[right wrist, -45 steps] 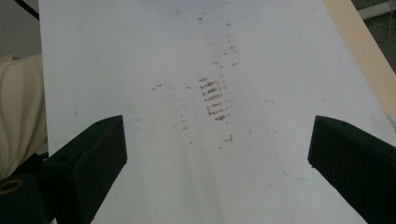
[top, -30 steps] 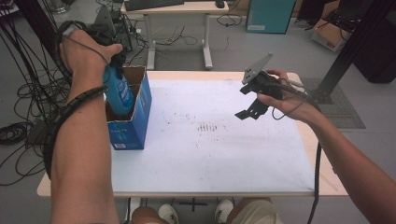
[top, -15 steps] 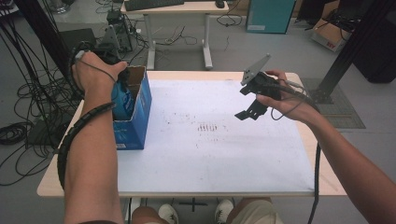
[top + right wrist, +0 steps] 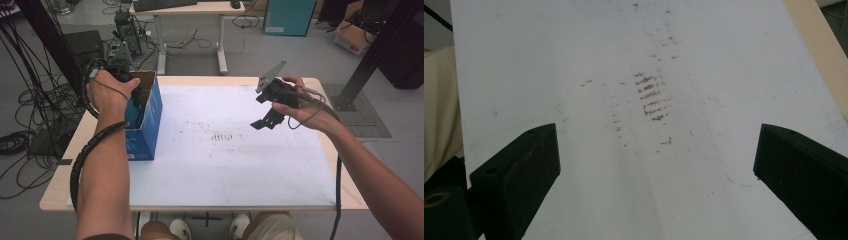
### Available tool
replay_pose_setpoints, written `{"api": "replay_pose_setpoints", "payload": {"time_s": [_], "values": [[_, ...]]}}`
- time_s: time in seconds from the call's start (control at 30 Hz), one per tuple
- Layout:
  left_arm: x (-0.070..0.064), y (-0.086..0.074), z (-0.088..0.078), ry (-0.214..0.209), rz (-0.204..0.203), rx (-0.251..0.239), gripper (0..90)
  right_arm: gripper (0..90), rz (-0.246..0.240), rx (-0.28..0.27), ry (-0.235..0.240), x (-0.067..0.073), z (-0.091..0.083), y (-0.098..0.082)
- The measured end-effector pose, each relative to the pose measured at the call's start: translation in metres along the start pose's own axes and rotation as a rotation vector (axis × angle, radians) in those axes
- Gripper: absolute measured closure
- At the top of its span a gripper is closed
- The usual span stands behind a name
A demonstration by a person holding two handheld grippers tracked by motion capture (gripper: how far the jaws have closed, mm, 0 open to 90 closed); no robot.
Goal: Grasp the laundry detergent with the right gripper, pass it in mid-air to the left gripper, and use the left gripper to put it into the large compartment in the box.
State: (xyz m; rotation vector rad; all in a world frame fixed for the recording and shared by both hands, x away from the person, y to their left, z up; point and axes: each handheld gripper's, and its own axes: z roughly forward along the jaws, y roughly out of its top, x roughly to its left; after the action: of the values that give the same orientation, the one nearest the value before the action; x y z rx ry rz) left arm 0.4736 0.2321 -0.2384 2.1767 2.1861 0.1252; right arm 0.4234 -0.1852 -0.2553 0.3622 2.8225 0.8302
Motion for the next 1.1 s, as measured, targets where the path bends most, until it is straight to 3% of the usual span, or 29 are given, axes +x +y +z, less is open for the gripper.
{"api": "replay_pose_setpoints", "payload": {"time_s": [0.83,1.1], "values": [[-0.004,-0.002,0.037,0.005,0.021,0.018,37.2,4.7,0.015,0.002,0.002,-0.001,0.003,-0.003],[-0.002,-0.004,0.038,-0.001,0.025,0.006,37.1,4.7,0.013,-0.002,-0.001,-0.002,0.003,-0.004]]}}
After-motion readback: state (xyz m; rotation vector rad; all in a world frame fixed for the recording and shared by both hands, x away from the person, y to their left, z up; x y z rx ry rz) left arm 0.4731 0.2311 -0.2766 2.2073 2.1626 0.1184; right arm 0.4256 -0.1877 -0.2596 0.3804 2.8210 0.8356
